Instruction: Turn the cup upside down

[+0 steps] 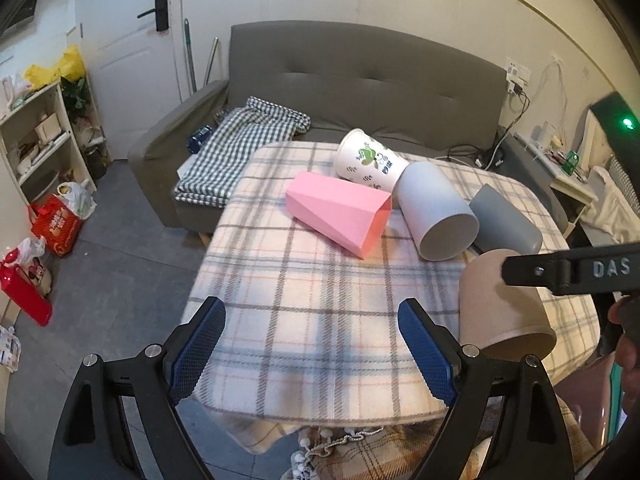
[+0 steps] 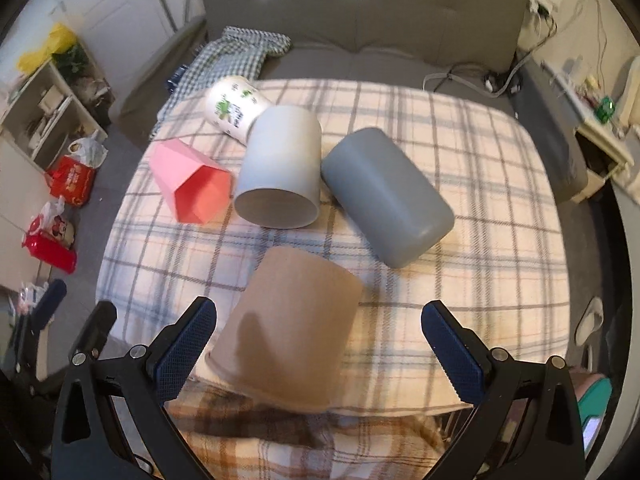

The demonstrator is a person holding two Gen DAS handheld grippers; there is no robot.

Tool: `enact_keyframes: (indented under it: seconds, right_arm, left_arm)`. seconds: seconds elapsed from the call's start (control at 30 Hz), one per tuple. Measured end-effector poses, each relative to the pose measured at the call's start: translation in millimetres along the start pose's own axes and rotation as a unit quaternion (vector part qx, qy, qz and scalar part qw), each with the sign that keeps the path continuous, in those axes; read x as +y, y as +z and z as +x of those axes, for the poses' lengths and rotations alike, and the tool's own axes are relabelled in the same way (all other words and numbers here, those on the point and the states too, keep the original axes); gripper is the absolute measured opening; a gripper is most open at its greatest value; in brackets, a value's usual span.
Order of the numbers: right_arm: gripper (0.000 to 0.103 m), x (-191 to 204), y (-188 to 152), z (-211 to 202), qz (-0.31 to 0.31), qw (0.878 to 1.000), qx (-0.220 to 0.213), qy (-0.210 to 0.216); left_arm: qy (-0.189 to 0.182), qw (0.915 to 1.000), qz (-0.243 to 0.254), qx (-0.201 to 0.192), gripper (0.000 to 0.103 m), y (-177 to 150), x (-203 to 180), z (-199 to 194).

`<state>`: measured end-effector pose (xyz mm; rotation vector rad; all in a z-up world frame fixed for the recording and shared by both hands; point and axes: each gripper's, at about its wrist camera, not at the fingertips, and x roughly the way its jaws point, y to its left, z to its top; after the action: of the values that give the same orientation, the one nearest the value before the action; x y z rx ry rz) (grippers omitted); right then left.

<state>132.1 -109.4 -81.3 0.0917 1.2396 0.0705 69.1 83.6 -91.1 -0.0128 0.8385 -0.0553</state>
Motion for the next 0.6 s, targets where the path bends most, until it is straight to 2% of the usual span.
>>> enact_keyframes:
  seconds: [0.13, 0.37, 0.53, 0.6]
  right_arm:
    - [0.103, 0, 10, 23, 0.011, 0.999, 0.037, 0.001]
    - [0.1, -2, 21, 54, 0.04, 0.996, 0.077, 0.024]
    - [0.081, -2, 30, 67, 0.046, 0.993, 0.099, 0.039]
    - [0.078, -5, 31, 66, 0.048, 0.993, 0.102, 0.045]
  left_arm:
    - [-0.008, 0.9999, 0.001, 0.011, 0.091, -1, 0, 10]
    - [-0.009, 0.9995, -0.009, 0.029, 0.091, -6, 8, 25]
    - [-0.004, 0.9993, -0.018, 0.034, 0.091, -5, 14, 26]
    - [-0.002, 0.9992, -0.02, 0.033, 0.091, -4, 15, 24]
